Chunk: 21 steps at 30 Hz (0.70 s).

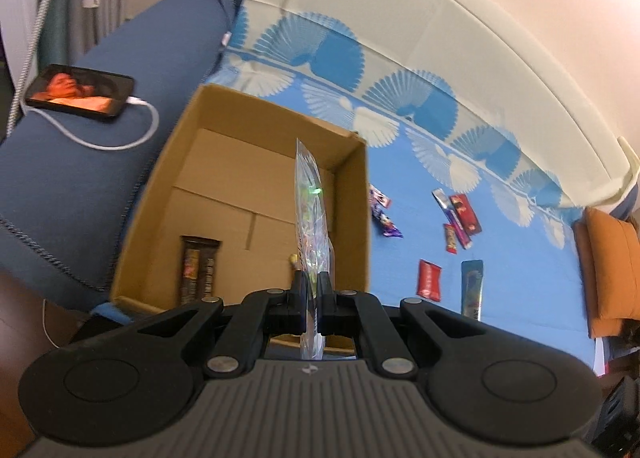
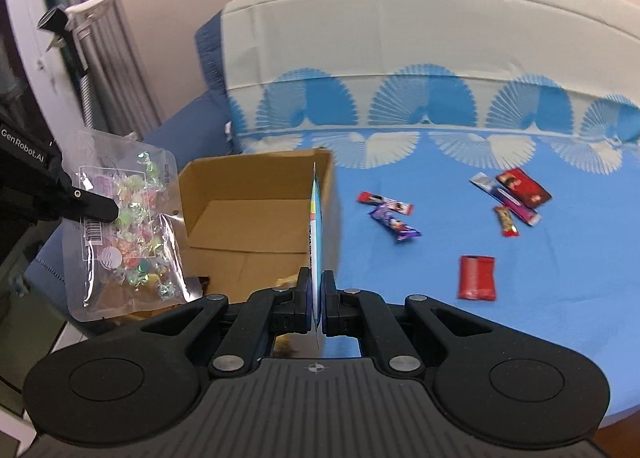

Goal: Organize snacks
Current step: 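Carry the candy bag in the left tool while the right tool carries the blue stick to the box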

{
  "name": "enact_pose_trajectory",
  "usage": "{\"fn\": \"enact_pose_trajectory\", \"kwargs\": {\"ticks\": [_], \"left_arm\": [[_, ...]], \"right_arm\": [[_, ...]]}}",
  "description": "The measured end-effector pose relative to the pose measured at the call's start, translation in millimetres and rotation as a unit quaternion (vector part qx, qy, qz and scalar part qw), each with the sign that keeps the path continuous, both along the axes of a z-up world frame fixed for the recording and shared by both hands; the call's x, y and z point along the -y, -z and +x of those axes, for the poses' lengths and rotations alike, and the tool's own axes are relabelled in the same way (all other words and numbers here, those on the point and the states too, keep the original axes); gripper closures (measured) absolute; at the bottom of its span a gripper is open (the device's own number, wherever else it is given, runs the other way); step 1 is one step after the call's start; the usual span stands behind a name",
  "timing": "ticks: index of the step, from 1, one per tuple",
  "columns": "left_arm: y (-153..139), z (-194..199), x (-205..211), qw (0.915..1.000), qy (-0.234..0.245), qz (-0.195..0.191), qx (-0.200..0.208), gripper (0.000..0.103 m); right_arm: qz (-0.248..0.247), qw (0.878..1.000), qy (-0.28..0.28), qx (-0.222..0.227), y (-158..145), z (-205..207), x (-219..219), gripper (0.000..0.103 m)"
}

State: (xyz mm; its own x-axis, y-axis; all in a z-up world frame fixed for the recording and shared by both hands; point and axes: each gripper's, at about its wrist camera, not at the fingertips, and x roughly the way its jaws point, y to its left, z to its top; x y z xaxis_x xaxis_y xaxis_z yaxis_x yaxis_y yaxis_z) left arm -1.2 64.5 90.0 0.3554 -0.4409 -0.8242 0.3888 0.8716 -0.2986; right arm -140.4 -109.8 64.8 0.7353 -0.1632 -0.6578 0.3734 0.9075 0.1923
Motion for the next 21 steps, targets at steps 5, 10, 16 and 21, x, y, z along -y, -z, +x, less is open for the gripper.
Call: {"fn": "enact_pose_trajectory", "kwargs": {"ticks": [5, 10, 16, 21], "left_arm": [[0.8, 8.0, -22.0, 0.9998, -0.013, -0.014, -0.003, 0.099], [3.5, 16.6, -31.9, 0.9996, -0.018, -0.022, -0.008, 0.099], [10.8, 27.5, -36.0, 0.9994, -0.022, -0.022, -0.017, 0.099], [16.7, 37.7, -33.9, 0.9994, -0.023, -0.018, -0.021, 0.099]], "right_arm": [[-0.024, 0.999, -0.023, 0.0, -6.3, 13.4, -20.7, 0.099], [-0.032, 0.999, -0.04, -0.001, -10.4, 27.8, -32.4, 0.099], [-0.036, 0.998, -0.05, -0.01, -8.7, 43.2, -35.8, 0.099], [-0.035, 0.998, -0.055, -0.018, -4.0, 55.7, -37.6, 0.099]]}}
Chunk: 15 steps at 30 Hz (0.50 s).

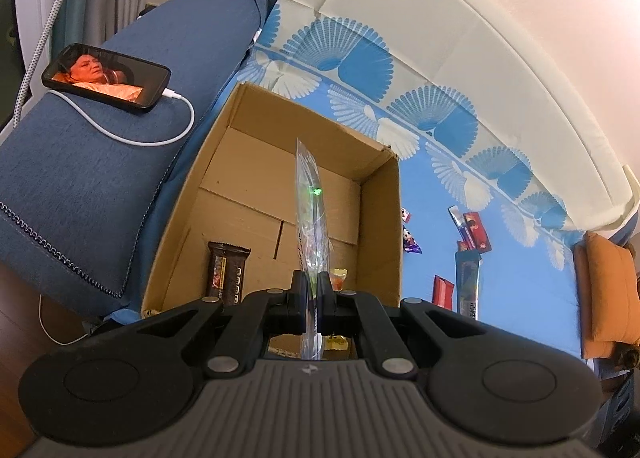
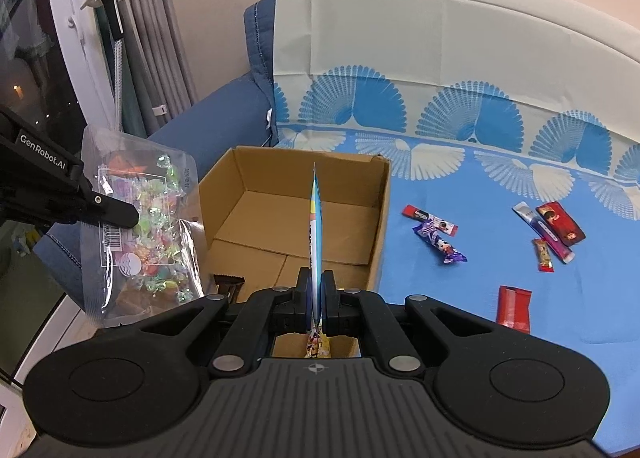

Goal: Organize snacks
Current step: 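Carry the candy bag in the left tool while the right tool carries the blue stick to the box, then release the candy bag and blue stick into the box, withdraw both tools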

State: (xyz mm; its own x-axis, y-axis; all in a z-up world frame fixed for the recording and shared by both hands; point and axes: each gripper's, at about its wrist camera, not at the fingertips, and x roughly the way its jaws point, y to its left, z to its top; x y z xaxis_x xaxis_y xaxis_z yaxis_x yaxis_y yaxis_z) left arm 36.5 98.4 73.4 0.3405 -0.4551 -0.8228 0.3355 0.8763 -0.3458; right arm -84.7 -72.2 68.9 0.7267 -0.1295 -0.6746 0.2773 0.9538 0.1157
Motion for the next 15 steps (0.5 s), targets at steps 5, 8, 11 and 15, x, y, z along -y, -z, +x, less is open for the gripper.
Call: {"fn": "enact_pose_trajectory", "kwargs": {"ticks": [5, 8, 11, 15], "left_arm": [[5.4, 10.9, 3.8, 1.0, 0.001, 0.002, -0.004, 0.099], [9.0, 17.9, 6.9, 1.0, 0.002, 0.003, -0.005, 0.099], [13.8, 24.8, 9.8, 1.0, 0.003, 0.004, -0.008, 0.098], [20.5, 33.2, 14.3, 0.9999, 0.005, 0.008, -0.01, 0.098]], "right_arm": [[0.002, 1.0, -0.004, -0.007, 4.6, 10.7, -4.4, 0.099], [0.003, 1.0, -0.006, -0.011, 7.5, 19.0, -5.3, 0.099], [0.005, 1.0, -0.009, -0.014, 10.1, 27.1, -6.7, 0.099], [0.005, 1.0, -0.014, -0.015, 13.9, 37.9, -10.1, 0.099]]}}
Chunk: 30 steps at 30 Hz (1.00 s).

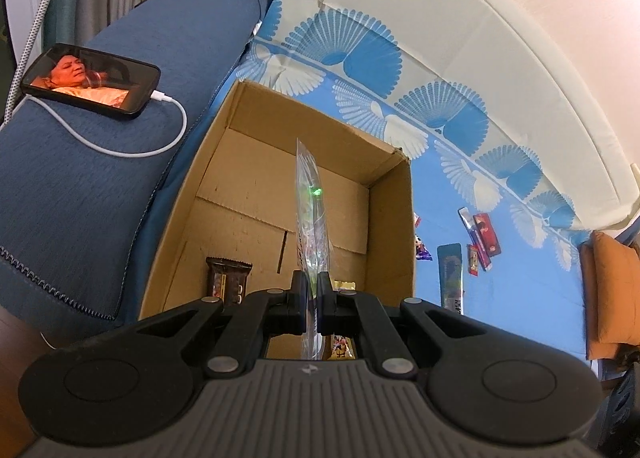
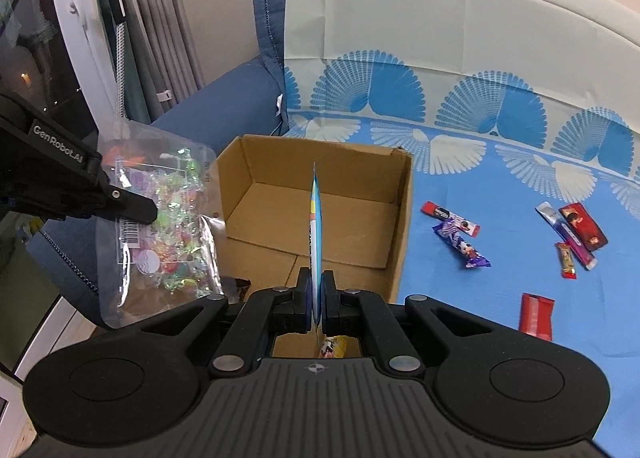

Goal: Organize snacks
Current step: 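Release the candy bag and blue stick into the box, withdraw both tools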

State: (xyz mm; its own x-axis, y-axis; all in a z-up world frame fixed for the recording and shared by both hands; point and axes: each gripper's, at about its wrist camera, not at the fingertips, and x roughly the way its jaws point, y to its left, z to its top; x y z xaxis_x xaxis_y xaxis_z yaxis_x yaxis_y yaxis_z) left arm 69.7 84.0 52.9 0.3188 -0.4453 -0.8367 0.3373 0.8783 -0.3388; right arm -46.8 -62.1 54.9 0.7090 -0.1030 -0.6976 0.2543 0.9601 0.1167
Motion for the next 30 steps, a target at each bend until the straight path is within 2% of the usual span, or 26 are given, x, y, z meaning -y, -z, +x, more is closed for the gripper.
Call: {"fn": "enact_pose_trajectory", "kwargs": {"ticks": [19, 30], "left_arm": [[36.8, 41.4, 20.8, 0.9995, 0.013, 0.026, -0.015, 0.098], [54.1, 61.5, 45.4, 0.9981, 0.034, 0.05, -0.002, 0.096]], "right_arm": [[0.012, 1.0, -0.008, -0.023, 26.1, 51.5, 4.9, 0.099], [0.013, 0.999, -0.012, -0.031, 44.2, 78.5, 12.9, 0.098]]}}
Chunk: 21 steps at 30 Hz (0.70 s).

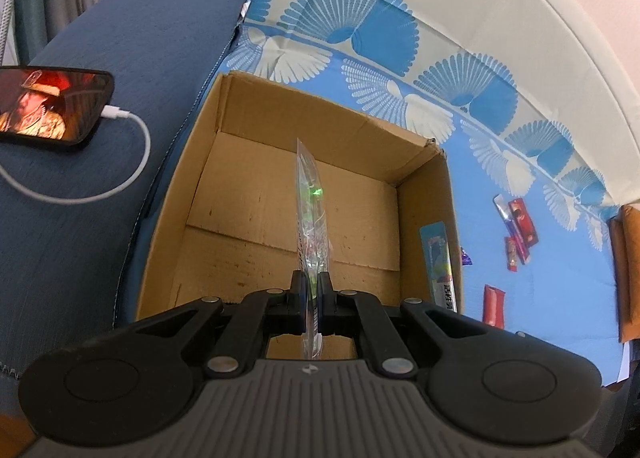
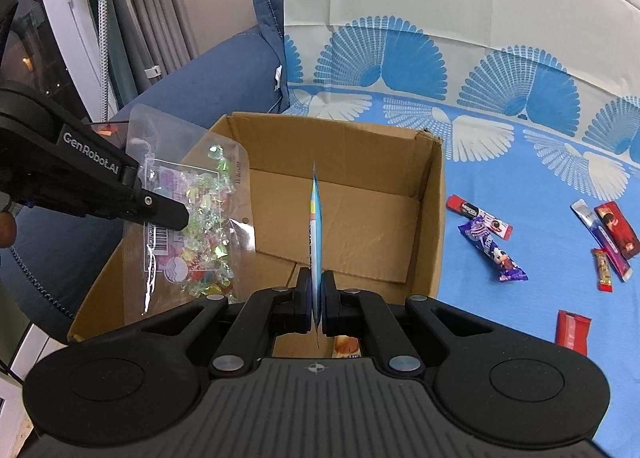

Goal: Organize snacks
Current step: 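Release the candy bag and blue stick into the box, withdraw both tools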

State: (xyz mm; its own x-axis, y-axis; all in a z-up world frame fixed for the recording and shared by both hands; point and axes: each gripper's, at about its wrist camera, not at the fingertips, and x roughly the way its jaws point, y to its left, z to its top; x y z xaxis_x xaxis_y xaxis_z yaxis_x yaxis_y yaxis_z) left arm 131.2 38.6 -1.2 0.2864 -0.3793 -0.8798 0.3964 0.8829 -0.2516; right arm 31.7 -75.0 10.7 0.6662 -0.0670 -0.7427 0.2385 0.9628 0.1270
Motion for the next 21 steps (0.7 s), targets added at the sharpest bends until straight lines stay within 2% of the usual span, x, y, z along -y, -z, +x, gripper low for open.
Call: {"fn": "enact_pose_trajectory", "kwargs": {"ticks": [2, 3, 4, 5, 6, 7, 9, 11, 14, 21], "left_arm": [[3.2, 2.8, 2.4, 1.0, 0.0, 0.008, 0.004, 0.089], [4.1, 4.1, 2.0, 0.9999, -0.004, 0.013, 0.005, 0.068], [3.5, 5.1, 0.8, 0.9997, -0.01, 0.019, 0.009, 0.034], [0.9, 4.9, -1.3, 0.9995, -0.017, 0.02, 0.02, 0.017], [-2.8, 2.6, -4.4, 0.9989, -0.023, 0.019, 0.036, 0.003], [-6.8, -1.4, -7.0, 0.9979, -0.027, 0.019, 0.055, 0.0], [-10.9, -9.5, -9.2, 0.9963, -0.021, 0.034, 0.075, 0.0], [-9.0, -16.7, -12.6, 0.9959, -0.017, 0.052, 0.072, 0.0], [-6.8, -32.3, -24.7, 0.9954, -0.024, 0.068, 0.063, 0.0], [-15.8, -79.4, -54.0, 0.9916, -0.039, 0.092, 0.082, 0.0]], "right_arm": [[0.003, 1.0, -0.005, -0.002, 3.0, 4.8, 0.8, 0.096], [0.003, 1.0, -0.005, -0.001, 3.8, 6.6, 0.9, 0.093], [0.003, 1.0, -0.005, 0.0, 4.3, 8.1, 1.2, 0.078], [0.002, 1.0, -0.006, 0.0, 4.6, 8.8, 1.3, 0.057], [0.0, 1.0, -0.005, 0.002, 4.2, 8.1, 1.5, 0.048], [-0.003, 1.0, -0.003, 0.004, 3.2, 6.5, 1.2, 0.039], [-0.005, 1.0, -0.007, 0.005, 1.0, 1.1, -1.6, 0.035], [-0.002, 1.0, -0.016, 0.001, 0.3, -4.6, -4.4, 0.027], [0.002, 1.0, -0.017, -0.011, -0.9, -17.5, -11.3, 0.023], [0.002, 1.0, -0.005, -0.023, -13.9, -57.0, -26.2, 0.021]]}}
